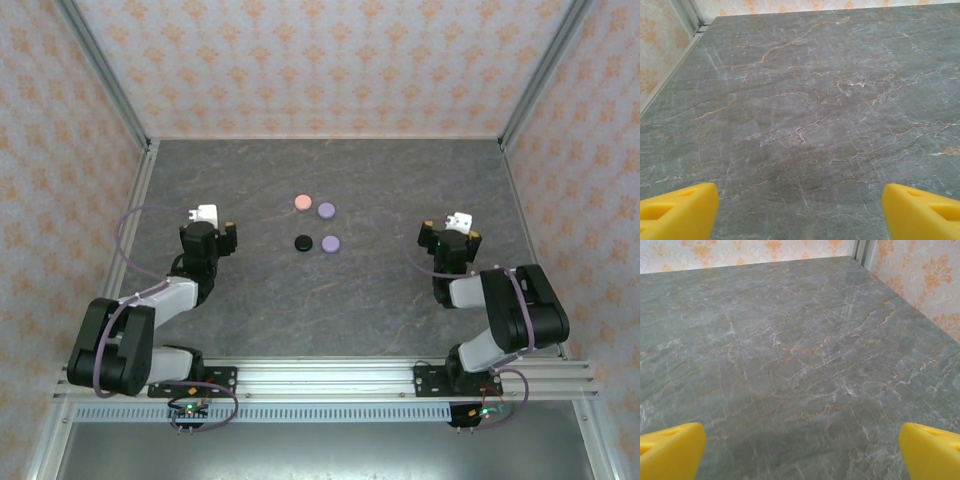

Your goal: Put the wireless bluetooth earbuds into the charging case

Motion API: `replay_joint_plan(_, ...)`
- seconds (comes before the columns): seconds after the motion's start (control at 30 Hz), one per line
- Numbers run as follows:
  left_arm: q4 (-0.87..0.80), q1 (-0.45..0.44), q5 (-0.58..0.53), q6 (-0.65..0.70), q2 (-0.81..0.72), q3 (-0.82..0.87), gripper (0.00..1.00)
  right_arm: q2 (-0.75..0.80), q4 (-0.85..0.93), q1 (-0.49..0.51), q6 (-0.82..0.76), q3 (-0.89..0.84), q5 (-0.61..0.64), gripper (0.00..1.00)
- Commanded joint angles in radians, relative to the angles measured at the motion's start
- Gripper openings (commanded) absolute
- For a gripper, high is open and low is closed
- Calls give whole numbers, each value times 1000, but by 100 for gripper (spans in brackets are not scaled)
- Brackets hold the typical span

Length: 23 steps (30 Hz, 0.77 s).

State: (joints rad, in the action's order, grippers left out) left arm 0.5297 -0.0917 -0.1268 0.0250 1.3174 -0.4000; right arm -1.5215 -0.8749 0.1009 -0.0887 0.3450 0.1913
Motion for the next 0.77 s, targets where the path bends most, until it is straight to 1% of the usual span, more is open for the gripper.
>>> replay_joint_plan(0.0,220,42,112,17,63,33,84,0,102,-76,64,75,-118,99)
replay_joint_plan(0.07,266,72,163,4,126,24,84,2,91,-82,66,68,-126,99)
replay_joint_plan(0.13,237,89,185,-3,182,-17,85,1,91,-81,66,68,-125,99)
replay_joint_plan(0.33,228,90,171,-9,178,-19,88,4,91,-79,60,66,-125,99)
replay_joint_plan(0.4,222,84,158,-7,178,-21,97,2,94,-76,56,68,-121,99)
replay_joint_plan(0.43,217,83,157,-6,176,-22,100,4,94,-69,49,68,-116,99)
replay_joint_plan(0.5,218,81,152,-7,178,-22,100,2,91,-58,42,69,-98,99)
replay_joint_plan(0.73,219,81,150,-5,178,-22,100,1,94,-58,42,70,-98,99)
